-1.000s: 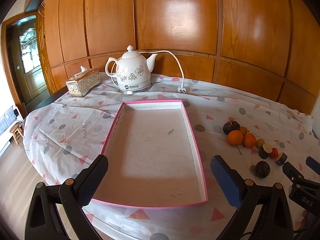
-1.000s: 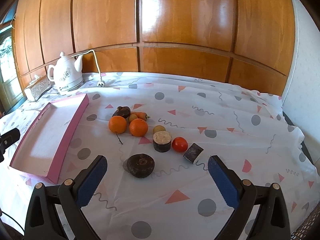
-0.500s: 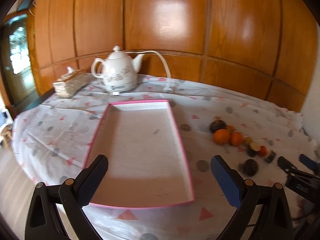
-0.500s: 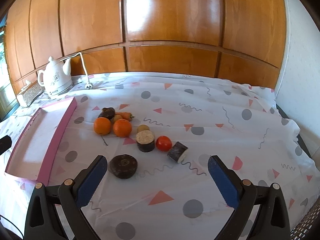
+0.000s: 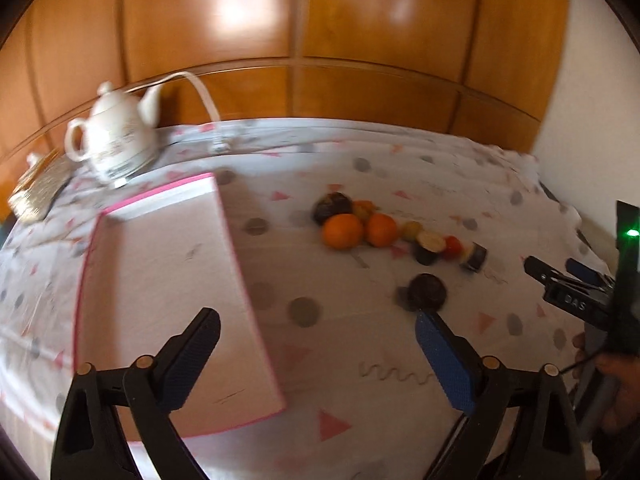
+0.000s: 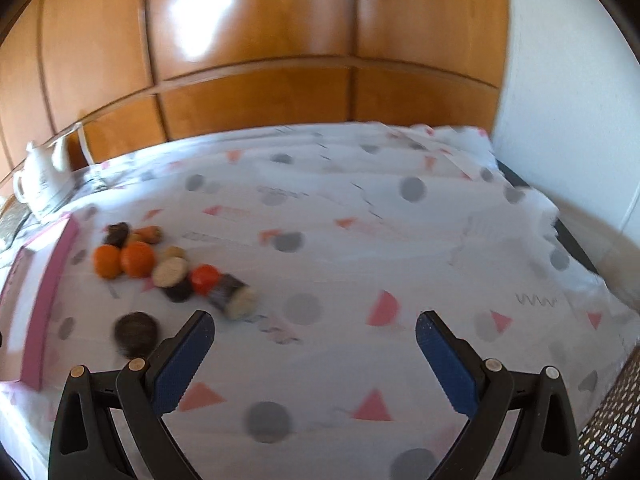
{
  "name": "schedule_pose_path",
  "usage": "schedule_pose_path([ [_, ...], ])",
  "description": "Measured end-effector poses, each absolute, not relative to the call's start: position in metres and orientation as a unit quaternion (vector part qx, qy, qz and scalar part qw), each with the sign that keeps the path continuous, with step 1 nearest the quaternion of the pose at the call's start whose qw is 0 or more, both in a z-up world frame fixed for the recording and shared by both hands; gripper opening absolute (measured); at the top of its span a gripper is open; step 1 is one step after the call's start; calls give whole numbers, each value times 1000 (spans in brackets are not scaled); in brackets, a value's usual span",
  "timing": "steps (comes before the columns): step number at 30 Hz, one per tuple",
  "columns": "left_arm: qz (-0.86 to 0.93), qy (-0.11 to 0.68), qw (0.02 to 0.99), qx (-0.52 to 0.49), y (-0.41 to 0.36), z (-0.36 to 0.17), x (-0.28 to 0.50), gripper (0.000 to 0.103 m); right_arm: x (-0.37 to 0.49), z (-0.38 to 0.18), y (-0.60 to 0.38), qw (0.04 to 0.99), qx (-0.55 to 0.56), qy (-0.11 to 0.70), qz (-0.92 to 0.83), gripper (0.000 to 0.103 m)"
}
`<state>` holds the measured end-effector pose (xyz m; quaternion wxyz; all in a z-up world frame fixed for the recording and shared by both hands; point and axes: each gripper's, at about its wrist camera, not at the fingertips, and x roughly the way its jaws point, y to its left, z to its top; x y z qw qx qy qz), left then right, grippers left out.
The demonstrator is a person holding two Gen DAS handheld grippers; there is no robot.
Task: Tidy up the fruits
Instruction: 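Reach the left gripper to the dark round tea cake and grasp it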
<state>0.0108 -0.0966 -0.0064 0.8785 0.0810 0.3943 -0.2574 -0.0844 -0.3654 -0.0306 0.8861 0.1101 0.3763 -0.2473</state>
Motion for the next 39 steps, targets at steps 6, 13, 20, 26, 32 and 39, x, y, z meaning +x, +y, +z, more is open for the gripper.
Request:
schedule_pose_path([
  [6, -300, 409, 856, 107, -131, -15, 14, 90, -91, -48, -385, 870, 121, 391, -275, 102],
  [13, -326, 418, 839, 124, -159, -26, 13, 82, -96, -58, -399, 859, 128, 397, -297, 102],
  [20, -331, 429, 829, 139, -184, -43, 17, 79, -105, -60, -419, 843, 143, 395, -336, 102],
  [26, -328, 440, 822, 150, -203, -57, 25, 72, -109, -70, -430, 830, 159, 402, -352, 102],
  [32, -320, 451, 817, 164, -218, -74, 31, 64, -111, -75, -435, 827, 162, 406, -354, 102],
  [39, -322, 462, 811, 161, -224, -86, 33, 59, -112, -79, -438, 824, 166, 409, -357, 102],
])
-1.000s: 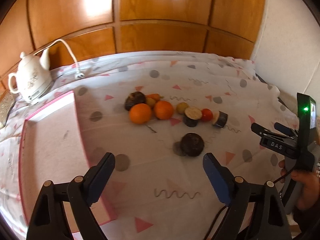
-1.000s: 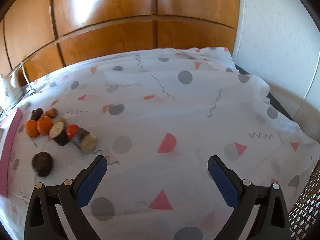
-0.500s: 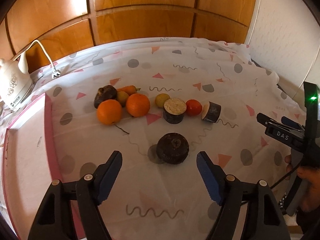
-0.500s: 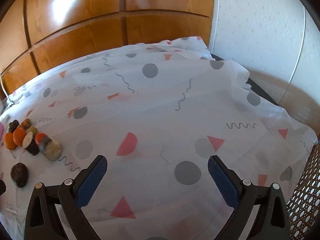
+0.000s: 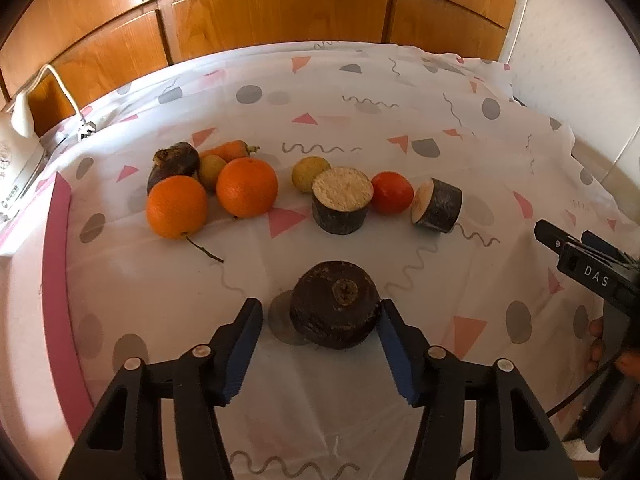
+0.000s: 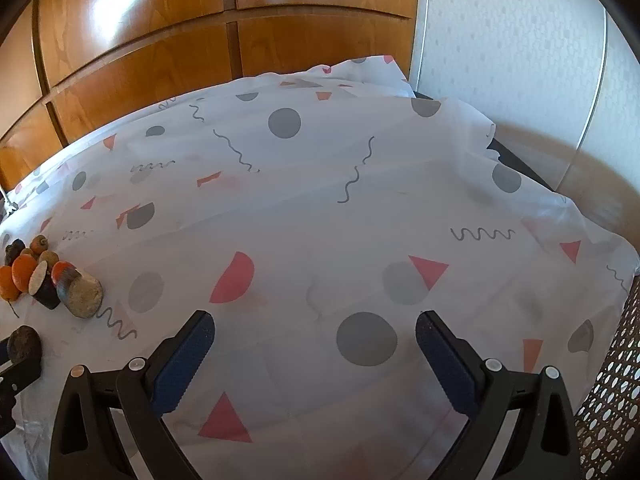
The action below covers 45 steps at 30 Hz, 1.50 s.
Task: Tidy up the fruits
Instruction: 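Reach the left gripper to the dark round tea cake and grasp it, then carry the tea cake into the pink tray and open the left gripper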
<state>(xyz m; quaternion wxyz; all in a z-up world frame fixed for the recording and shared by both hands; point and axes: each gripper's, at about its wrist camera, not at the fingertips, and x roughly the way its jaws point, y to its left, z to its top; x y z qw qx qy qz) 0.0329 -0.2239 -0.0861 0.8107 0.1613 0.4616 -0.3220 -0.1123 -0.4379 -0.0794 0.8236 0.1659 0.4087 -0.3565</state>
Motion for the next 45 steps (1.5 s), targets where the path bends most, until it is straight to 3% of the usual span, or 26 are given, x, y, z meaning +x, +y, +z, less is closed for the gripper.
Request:
schedule_pose_path([
  [4, -332, 455, 810, 162, -226, -85, 31, 43, -113, -81, -439, 822, 170, 410, -356, 102],
  [13, -325, 448, 825, 114, -200, -61, 34, 42, -115, -85, -439, 823, 175, 409, -354, 102],
  [23, -224, 421, 879, -23, -75, -6, 75, 43, -114, -86, -439, 824, 172, 407, -354, 103],
  [32, -69, 468, 879, -55, 31, -47, 134, 43, -111, -87, -439, 821, 172, 407, -360, 103],
  [45, -26, 480, 876, -48, 42, -66, 134, 47, -110, -88, -439, 821, 172, 406, -362, 103],
])
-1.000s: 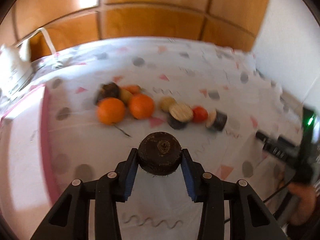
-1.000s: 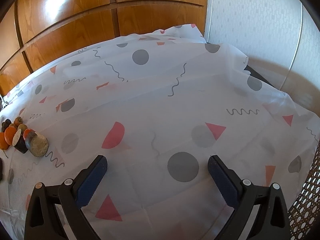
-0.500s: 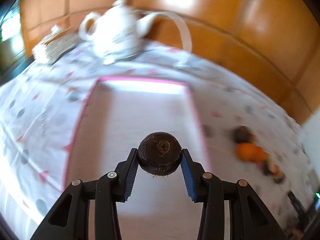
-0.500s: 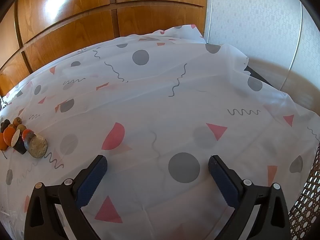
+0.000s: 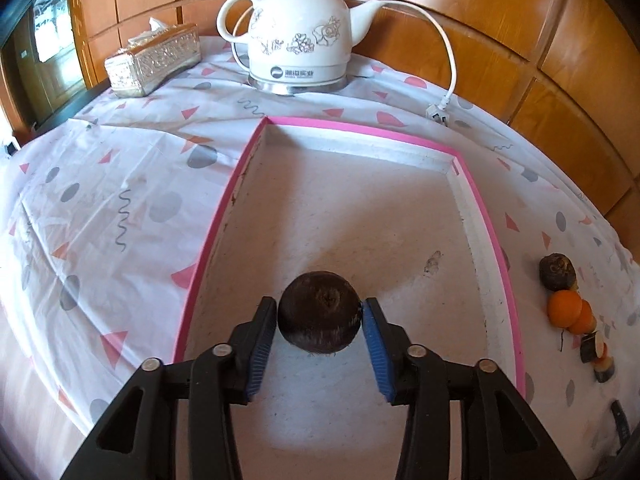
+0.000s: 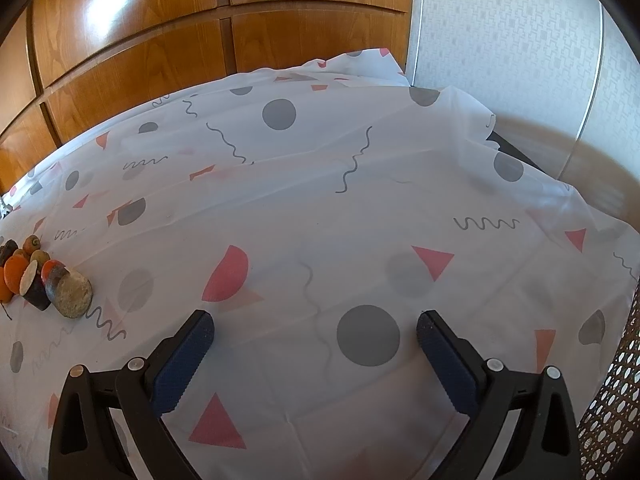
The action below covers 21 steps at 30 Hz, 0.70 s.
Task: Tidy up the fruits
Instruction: 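Carry the tea cake into the pink tray and open the left gripper, then reach the right gripper to the dark wooden log piece and grasp it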
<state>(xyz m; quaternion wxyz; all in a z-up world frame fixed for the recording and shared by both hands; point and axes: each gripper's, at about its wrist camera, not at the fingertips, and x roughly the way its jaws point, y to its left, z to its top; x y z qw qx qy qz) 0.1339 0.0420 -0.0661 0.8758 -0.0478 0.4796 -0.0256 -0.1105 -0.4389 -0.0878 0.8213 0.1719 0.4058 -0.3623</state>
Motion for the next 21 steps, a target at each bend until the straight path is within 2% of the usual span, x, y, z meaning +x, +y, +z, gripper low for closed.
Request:
schedule_pose_path([
  [14, 8, 425, 903, -64, 54, -39, 85, 70, -110, -88, -439, 820, 170, 411, -361, 103],
  [21, 26, 413, 907, -73, 61, -36, 62, 77, -109, -86, -439, 817, 171, 418, -358, 103],
])
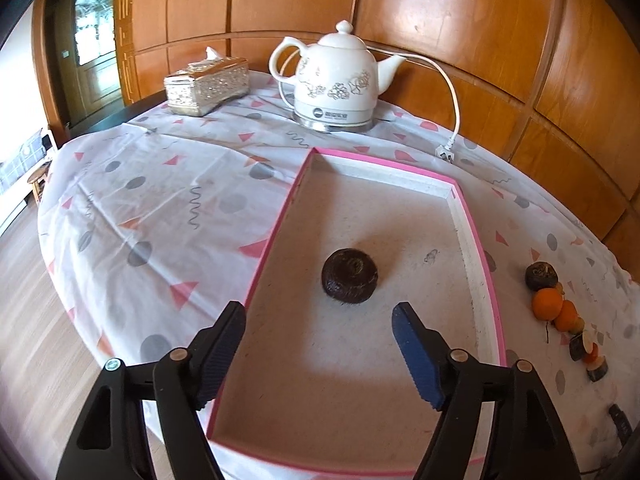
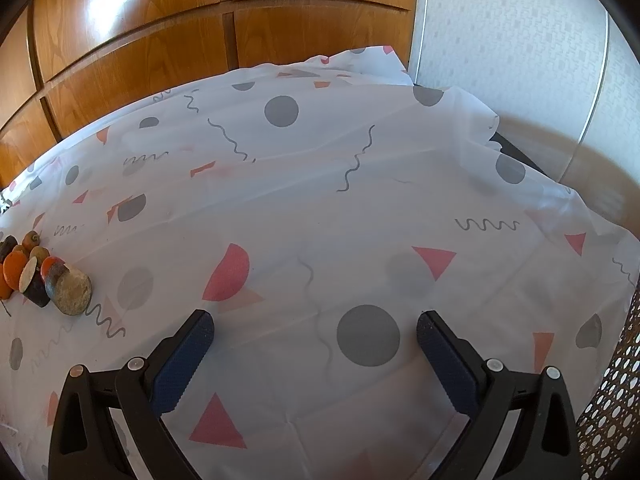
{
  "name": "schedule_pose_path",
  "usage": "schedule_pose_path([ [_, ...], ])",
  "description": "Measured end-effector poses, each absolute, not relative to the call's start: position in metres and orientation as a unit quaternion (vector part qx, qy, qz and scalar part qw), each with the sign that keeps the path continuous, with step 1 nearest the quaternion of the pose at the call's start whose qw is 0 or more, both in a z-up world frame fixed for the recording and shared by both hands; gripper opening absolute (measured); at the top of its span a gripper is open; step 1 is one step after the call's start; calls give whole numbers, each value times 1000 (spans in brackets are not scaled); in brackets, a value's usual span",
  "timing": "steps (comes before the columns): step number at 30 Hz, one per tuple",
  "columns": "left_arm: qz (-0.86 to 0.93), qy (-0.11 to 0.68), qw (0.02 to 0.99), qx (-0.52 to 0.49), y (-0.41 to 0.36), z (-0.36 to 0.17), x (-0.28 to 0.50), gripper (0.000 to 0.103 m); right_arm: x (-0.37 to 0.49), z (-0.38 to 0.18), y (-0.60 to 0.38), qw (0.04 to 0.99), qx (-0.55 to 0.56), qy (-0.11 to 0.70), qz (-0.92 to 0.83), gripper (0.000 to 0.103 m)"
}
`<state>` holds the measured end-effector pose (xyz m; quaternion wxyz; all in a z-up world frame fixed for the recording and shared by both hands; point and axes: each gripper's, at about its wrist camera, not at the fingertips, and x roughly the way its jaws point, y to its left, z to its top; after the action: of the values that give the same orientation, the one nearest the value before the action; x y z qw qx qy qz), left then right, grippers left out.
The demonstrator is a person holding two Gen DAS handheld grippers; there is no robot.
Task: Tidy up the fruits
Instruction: 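Reach the right gripper to the dark wooden log piece and grasp it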
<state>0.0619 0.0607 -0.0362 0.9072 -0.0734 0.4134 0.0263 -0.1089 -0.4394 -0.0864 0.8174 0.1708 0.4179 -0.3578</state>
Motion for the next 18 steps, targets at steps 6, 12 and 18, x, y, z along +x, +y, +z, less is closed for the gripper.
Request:
schedule_pose_path([
  [6, 30, 407, 910, -70, 62, -35, 48, 78, -105, -80, -434, 825, 171, 423, -334, 87],
  [12, 32, 410, 909, -75, 64, -36, 42, 78, -92, -62, -412, 853, 173, 405, -278, 85],
  [18, 40, 405, 910, -83, 69, -34, 34, 82, -68, -50, -383, 876, 162, 402, -210, 82],
])
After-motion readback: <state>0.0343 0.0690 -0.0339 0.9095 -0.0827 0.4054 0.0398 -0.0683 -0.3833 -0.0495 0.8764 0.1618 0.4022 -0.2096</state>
